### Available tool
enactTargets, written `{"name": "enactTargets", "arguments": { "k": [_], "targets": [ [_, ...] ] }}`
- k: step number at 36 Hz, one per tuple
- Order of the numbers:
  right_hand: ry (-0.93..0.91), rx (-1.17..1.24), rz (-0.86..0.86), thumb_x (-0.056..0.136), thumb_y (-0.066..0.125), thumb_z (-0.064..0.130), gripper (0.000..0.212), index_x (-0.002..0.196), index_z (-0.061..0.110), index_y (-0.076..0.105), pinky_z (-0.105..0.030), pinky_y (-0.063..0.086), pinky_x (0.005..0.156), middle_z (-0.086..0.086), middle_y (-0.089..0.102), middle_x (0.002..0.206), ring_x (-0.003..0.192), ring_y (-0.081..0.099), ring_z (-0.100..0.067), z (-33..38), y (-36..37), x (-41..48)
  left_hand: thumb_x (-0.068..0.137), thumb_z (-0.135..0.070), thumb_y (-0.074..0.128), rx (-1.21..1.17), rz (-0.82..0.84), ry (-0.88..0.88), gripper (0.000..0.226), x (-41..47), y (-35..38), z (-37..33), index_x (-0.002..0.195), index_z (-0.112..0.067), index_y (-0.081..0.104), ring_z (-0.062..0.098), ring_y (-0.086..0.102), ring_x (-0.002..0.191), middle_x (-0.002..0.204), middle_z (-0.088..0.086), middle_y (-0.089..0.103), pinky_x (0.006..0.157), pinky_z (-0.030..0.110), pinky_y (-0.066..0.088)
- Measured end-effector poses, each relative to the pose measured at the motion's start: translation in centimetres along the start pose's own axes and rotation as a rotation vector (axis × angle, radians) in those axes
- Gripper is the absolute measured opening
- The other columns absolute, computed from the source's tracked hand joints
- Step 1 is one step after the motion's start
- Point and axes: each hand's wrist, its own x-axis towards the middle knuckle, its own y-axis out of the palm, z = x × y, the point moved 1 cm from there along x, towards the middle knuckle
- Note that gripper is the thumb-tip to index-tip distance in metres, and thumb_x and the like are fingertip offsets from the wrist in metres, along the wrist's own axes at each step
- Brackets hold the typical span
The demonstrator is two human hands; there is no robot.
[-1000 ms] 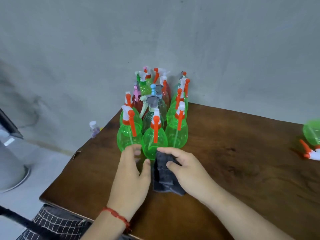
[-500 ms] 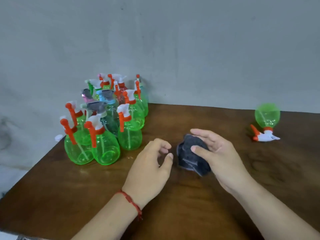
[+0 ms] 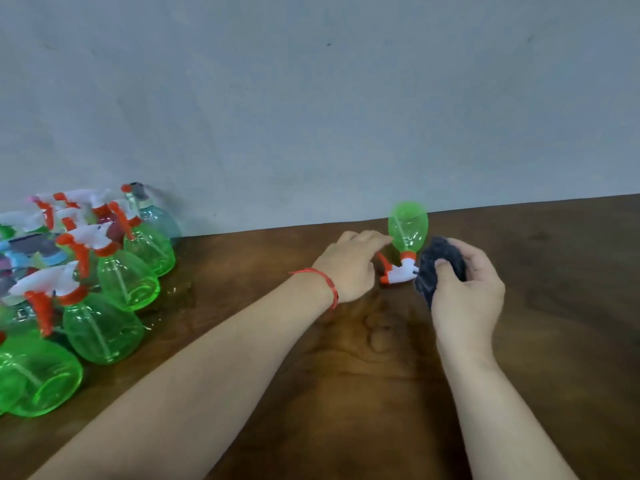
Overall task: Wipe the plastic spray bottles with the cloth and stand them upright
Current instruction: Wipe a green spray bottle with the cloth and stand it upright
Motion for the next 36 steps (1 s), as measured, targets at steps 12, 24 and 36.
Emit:
{"name": "enactTargets", "arguments": {
  "k": [12, 24, 36],
  "targets": [
    [-0.023, 0.057, 0.077, 0.099, 0.059, 0.003, 0.036, 0.117, 0.030, 0.075, -0.020, 0.060, 0.080, 0.012, 0.075, 0.112, 0.103, 0.072, -0.005, 0.2, 0.5, -0.5, 0.107, -0.038, 0.049, 0.351, 0.078, 0.072, 0.044, -4.1, 2.3, 2.5, 0.151, -0.035, 0.052, 0.022, 0.035, 0.150, 0.151, -0.013, 0.053, 0.127, 0.063, 0.014],
    [-0.113, -0.067, 0.308, 0.101, 0.060, 0.006, 0.036, 0.116, 0.035, 0.074, -0.023, 0.063, 0.083, 0.017, 0.074, 0.111, 0.101, 0.070, 0.001, 0.9, 2.4, -3.8, 0.093, -0.011, 0.051, 0.209, -0.109, 0.016, 0.050, -19.1, -5.1, 2.7, 0.137, -0.030, 0.063, 0.018, 0.058, 0.118, 0.135, -0.007, 0.062, 0.105, 0.043, 0.052],
    [-0.115, -0.068, 0.378, 0.099, 0.059, 0.001, 0.036, 0.114, 0.030, 0.075, -0.010, 0.054, 0.064, 0.007, 0.075, 0.111, 0.095, 0.071, -0.003, 1.0, 2.9, -5.3, 0.097, -0.062, 0.056, 0.019, 0.032, -0.189, 0.051, -28.4, -7.0, 2.7, 0.145, -0.044, 0.049, 0.002, 0.048, 0.128, 0.137, -0.025, 0.046, 0.112, 0.036, 0.046]
  ]
}}
